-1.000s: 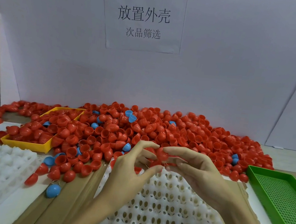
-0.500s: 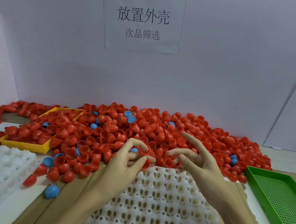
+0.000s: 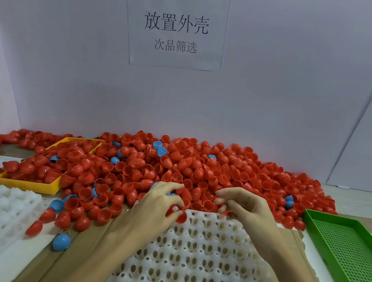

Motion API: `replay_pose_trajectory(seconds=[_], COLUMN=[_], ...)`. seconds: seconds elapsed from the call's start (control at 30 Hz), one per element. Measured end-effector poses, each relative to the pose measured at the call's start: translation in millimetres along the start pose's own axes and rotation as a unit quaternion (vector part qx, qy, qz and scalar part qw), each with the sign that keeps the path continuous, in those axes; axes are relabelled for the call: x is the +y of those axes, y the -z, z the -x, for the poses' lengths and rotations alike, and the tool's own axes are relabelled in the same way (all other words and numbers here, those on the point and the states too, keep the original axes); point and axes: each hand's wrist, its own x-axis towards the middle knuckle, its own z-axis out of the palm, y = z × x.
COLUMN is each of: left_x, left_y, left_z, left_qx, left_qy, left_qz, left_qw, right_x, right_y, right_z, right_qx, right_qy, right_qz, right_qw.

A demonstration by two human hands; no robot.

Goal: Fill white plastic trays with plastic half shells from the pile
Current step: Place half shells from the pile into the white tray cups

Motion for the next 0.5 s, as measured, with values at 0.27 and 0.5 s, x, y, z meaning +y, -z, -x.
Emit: replay_pose_trajectory(seconds=[0.27,0.5], left_x=[2.8,2.6], left_y=[-4.8,3.5], left_z=[2.1,5.1], left_qx=[-0.025,-0.060], left_qy=[-0.082,-0.090], left_qz=[-0.156,-0.030], left_qw=[0.984,0.994], right_x=[-0.7,11.3], right_y=[7.0,11.1], right_z=[-1.3,-4.6], right_qx=[0.032,0.124], right_qy=[-0.005,0.057], right_qz=[-0.004,0.253], right_qw=[0.999,0.958])
